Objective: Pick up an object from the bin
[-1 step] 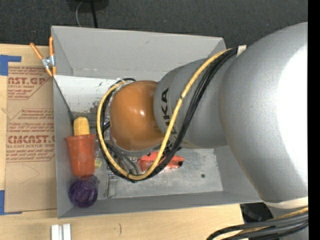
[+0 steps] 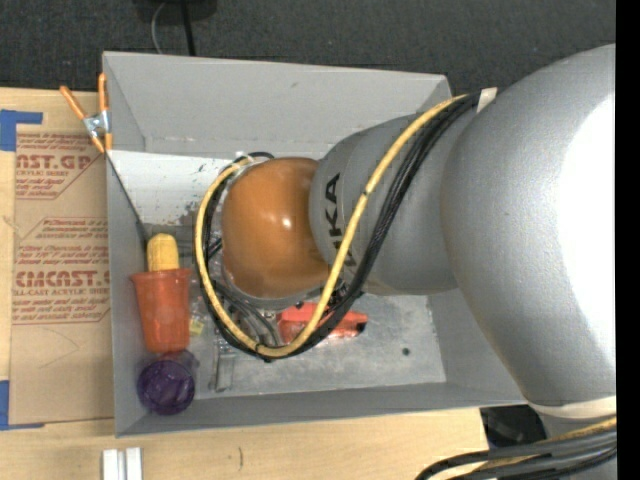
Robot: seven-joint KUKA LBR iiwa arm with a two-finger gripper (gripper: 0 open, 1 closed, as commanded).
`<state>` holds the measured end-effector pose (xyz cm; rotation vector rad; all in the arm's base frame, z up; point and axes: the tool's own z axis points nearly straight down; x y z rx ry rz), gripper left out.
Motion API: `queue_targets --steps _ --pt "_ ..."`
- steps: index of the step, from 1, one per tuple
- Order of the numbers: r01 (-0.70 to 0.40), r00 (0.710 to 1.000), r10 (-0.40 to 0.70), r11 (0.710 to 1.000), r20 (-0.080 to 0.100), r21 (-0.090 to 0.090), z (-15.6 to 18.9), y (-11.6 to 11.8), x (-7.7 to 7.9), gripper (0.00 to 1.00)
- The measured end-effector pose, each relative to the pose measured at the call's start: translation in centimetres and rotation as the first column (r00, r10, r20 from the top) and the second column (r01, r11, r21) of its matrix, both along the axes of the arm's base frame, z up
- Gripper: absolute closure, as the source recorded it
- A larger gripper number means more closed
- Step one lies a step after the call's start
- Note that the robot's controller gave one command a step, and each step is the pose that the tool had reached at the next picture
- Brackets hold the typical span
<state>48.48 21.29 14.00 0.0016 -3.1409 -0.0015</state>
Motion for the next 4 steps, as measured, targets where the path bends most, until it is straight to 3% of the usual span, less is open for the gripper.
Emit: queue_targets --steps 1,2,3,4 --pt "-0.131 0.991 0.131 0.991 0.003 0.002 -2.2 -0.4 3.3 0.0" --pt "-0.219 0.976 0.219 0.976 -0.005 0.001 -2.9 -2.0 6.5 0.0" --pt "-0.293 0.956 0.293 0.956 0.008 0.001 -2.3 -2.3 8.0 0.0" --pt "-0.555 0.832 0.555 0.832 0.001 0.002 -6.9 -3.1 10.0 0.0"
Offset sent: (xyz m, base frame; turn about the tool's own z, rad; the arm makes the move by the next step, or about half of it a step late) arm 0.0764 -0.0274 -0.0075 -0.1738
